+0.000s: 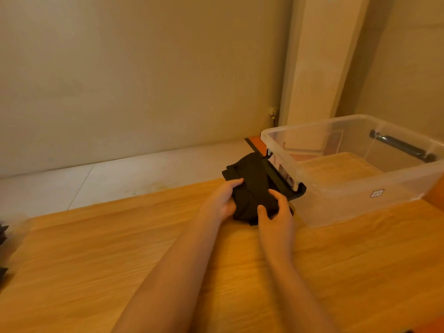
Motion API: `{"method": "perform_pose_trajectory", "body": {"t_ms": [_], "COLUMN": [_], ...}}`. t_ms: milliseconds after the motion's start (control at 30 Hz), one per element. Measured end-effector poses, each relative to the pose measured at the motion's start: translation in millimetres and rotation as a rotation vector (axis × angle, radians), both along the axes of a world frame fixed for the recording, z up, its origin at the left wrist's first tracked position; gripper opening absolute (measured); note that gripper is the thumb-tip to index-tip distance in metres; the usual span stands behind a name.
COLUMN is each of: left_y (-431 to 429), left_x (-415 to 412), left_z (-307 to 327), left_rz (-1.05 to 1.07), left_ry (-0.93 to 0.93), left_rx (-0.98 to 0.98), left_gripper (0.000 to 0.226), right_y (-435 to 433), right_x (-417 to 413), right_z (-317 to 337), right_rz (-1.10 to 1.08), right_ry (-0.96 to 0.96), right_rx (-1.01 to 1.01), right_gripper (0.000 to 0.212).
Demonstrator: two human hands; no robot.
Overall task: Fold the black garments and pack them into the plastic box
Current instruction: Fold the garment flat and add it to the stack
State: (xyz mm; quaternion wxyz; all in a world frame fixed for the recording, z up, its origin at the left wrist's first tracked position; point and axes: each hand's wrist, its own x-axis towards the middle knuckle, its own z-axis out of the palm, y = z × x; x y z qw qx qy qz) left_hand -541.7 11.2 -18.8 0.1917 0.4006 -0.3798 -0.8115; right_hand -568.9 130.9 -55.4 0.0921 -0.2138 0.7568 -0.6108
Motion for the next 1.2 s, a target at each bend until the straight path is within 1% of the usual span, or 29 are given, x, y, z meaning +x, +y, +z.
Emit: {"method": "perform_pose_trajectory", "body": {"t_ms": [100,300,367,500,567,633,733,900,1100,1200], "left_y": [-2.8,-9.5,-10.0,-12.0,-12.6,-11.9,-11.5,-14.5,-13.5,-14.9], "left_x": [5.7,33.0,37.5,32.4,27.1,25.4,26.4,23.3,15.8,13.7], "left_z": [-0.8,-3.1,-1.9,6.3,7.9,5.7,-0.5,2.4,7.1,9.8], "left_rz": [-0.006,0.004,0.019,0.023,0.036,0.060,0.065,0.059,0.066,0.076], "left_ry": [0.010,0.015,0.019,0.080,0.084,0.033,-0.004,0.076,0.096,0.123], "left_rx": [0.001,-0.019,-0.025,-0.060,-0.078,-0.094,-0.096,-0.113,-0.151,-0.152], "left_gripper": [0.036,0.034,0.034,0.042,0.043,0.042,0.042,0.046,0.062,0.063], "right_y": [-1.8,-1.7,-2.8,-2.2,-2.3,-3.8,-8.0,-7.1,-6.7,-6.3], "right_x": [2.9,14.5,16.4,8.9,3.1,2.3,6.9,8.3,13.0,14.8], "right_z": [-2.7,1.5,4.1,15.2,16.4,13.1,1.9,-4.5,-5.5,-4.6], "right_rz": [-0.009,0.037,0.059,0.061,0.079,0.104,0.062,-0.010,-0.071,-0.097], "right_ry": [0.005,-0.060,-0.101,-0.272,-0.291,-0.269,-0.184,-0.111,-0.039,0.046], "right_rx": [0.051,0.055,0.011,-0.173,-0.195,-0.170,-0.096,-0.046,-0.030,-0.021], "right_gripper": [0.044,0.043,0.042,0.040,0.042,0.044,0.048,0.045,0.046,0.046]}}
